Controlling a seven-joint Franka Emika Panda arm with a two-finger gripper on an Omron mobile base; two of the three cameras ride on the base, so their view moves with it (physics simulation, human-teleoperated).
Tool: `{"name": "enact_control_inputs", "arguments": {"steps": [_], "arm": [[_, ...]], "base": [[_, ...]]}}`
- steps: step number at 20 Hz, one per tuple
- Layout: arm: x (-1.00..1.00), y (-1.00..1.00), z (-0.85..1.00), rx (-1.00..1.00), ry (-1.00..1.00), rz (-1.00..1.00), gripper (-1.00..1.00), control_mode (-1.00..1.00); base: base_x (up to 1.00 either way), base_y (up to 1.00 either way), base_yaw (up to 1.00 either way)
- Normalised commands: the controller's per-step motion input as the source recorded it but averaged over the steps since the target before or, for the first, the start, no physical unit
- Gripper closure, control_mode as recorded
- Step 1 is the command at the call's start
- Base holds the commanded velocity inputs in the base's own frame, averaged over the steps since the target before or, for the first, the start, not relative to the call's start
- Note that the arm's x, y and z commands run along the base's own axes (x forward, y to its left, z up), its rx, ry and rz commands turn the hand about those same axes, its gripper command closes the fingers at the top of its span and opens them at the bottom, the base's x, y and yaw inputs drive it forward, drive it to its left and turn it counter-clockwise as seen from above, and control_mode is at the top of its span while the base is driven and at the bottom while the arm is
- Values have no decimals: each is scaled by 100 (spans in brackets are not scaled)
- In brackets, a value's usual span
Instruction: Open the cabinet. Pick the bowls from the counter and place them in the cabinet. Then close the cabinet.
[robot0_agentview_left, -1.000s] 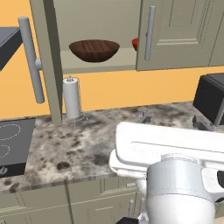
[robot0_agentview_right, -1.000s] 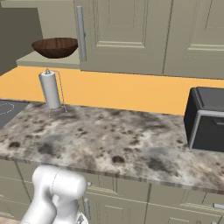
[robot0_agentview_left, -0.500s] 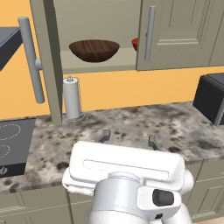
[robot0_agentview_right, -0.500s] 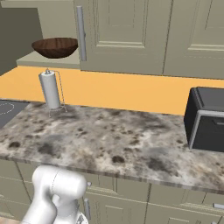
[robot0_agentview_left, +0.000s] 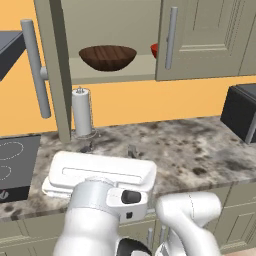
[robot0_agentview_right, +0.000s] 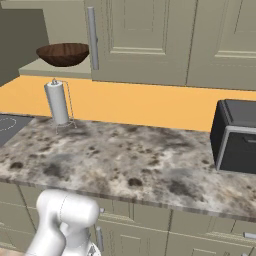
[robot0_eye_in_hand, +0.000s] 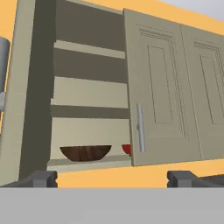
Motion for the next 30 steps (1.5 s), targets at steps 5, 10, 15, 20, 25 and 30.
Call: {"name": "enact_control_inputs", "arguments": {"steps": [5,10,15,20,25,30], "arm": [[28,59,-4,-6,-3,4,-100,-100],[13,60,-6,-6,-3,0,-100,-100],[38,19,-9,0,-1,0,-100,-100],[24,21,-25,0,-3,0,-100,-100],[34,18,-42,0,-1,0,-100,-100],[29,13,-15,-1,-3,0,-100,-100]], "base": [[0,0,0],[0,0,0],[0,0,0],[0,0,0],[0,0,0],[0,0,0]]}}
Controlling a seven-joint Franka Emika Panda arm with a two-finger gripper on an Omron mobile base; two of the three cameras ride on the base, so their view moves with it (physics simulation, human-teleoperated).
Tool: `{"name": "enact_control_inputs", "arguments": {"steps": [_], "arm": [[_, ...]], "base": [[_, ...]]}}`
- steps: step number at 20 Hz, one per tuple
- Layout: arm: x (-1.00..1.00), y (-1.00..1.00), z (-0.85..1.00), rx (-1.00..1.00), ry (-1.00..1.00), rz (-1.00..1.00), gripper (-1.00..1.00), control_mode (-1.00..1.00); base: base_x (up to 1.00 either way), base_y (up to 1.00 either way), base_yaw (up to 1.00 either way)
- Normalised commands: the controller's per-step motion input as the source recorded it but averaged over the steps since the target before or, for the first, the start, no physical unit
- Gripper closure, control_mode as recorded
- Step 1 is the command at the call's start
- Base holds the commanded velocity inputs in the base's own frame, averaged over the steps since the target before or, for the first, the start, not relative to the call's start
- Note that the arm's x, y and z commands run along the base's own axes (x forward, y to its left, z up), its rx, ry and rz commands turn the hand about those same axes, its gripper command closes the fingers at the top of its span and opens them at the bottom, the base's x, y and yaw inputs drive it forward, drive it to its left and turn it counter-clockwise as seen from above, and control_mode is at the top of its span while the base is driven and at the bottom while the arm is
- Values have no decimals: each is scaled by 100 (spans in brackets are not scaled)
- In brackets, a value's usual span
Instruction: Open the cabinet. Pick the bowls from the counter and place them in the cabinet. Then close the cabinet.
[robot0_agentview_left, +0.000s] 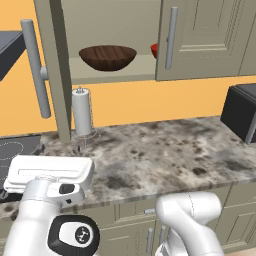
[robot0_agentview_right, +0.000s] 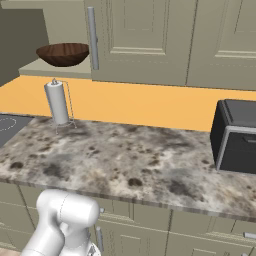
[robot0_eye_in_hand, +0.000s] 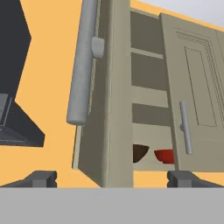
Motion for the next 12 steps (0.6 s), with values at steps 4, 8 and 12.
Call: {"name": "enact_control_inputs", "arguments": {"steps": [4,8,12], "arm": [[32,42,-1,-7,-1,0,-100,-100],[37,25,-4,-4,0,0,-100,-100],[7,0,0,0,-4,0,-100,-100]], "base": [[0,0,0],[0,0,0],[0,0,0]]}}
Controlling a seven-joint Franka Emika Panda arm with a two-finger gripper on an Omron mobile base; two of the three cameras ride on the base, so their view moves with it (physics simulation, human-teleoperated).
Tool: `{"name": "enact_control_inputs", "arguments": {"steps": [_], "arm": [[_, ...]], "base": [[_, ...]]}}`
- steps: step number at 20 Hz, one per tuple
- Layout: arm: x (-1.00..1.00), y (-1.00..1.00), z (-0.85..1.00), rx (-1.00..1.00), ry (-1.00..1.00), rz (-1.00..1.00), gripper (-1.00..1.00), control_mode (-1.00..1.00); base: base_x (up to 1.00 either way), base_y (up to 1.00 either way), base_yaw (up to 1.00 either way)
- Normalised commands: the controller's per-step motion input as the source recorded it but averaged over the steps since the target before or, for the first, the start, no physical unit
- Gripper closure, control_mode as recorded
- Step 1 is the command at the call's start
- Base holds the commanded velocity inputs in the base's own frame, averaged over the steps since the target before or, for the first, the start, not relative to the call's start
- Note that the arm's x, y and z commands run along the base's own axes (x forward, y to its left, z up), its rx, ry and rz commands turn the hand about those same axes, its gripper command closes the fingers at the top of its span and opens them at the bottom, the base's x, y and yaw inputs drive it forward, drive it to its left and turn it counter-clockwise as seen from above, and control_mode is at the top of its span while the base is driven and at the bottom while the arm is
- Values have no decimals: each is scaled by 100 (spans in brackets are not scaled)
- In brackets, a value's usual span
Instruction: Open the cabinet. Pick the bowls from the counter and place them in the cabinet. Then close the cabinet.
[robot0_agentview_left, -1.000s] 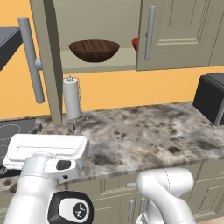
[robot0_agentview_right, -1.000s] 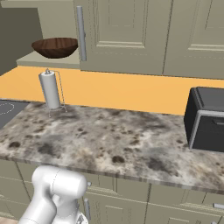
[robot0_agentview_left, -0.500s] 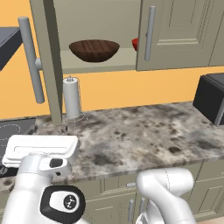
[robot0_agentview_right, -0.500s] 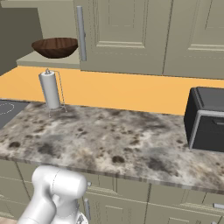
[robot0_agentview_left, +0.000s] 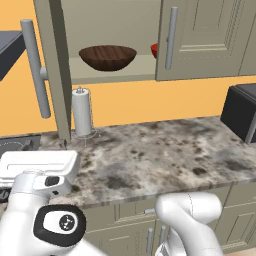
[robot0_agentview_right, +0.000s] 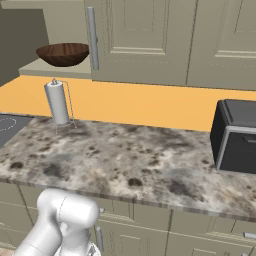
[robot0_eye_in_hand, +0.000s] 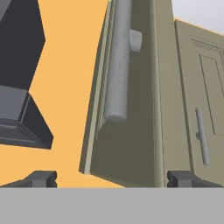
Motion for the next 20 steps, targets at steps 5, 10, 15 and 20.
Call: {"name": "enact_control_inputs", "arguments": {"steps": [5,10,15,20], "arm": [[31,-17,7,0,-1,0,-100,-100],[100,-60,10,1,1,0,-100,-100],[99,-81,14,3,0,0,-100,-100],[90,-98,14,5,0,0,-100,-100]], "base": [[0,0,0],[0,0,0],[0,0,0],[0,0,0]]}}
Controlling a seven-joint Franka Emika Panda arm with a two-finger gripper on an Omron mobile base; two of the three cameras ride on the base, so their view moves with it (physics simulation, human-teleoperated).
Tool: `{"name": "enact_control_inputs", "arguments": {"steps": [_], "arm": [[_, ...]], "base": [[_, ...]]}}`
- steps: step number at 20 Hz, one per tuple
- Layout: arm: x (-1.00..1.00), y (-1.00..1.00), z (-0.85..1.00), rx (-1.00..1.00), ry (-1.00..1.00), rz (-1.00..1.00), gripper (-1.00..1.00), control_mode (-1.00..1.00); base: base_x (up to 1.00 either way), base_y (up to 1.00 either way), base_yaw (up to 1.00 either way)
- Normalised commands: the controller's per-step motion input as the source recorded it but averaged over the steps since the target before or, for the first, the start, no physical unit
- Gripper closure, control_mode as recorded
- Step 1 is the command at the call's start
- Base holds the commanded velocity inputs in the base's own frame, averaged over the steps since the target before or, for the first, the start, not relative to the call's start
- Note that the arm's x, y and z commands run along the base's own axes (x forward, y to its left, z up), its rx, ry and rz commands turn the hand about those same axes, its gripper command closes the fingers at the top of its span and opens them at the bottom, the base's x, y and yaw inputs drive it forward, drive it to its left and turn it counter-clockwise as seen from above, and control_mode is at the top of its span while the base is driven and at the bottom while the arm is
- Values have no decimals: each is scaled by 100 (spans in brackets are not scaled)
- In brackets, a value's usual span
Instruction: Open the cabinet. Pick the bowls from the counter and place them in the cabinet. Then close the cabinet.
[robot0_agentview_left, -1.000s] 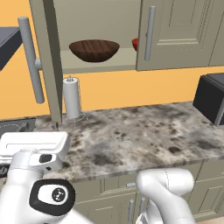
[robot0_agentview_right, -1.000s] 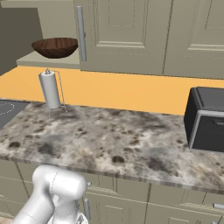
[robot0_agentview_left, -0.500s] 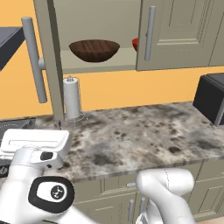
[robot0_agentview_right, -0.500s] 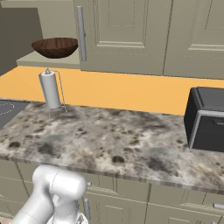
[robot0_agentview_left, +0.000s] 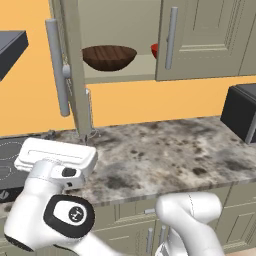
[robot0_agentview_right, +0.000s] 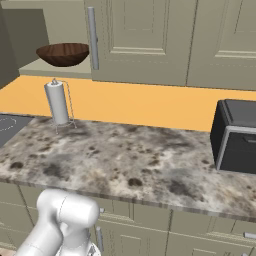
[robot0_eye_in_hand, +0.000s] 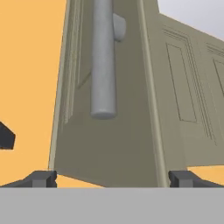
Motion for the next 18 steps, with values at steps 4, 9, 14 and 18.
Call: {"name": "enact_control_inputs", "arguments": {"steps": [4,9,14,18], "arm": [[82,-98,14,6,0,0,-100,-100],[84,-94,11,7,0,0,-100,-100],[83,-65,6,2,0,0,-100,-100],[71,-53,4,0,0,0,-100,-100]], "base": [[0,0,0],[0,0,0],[0,0,0],[0,0,0]]}}
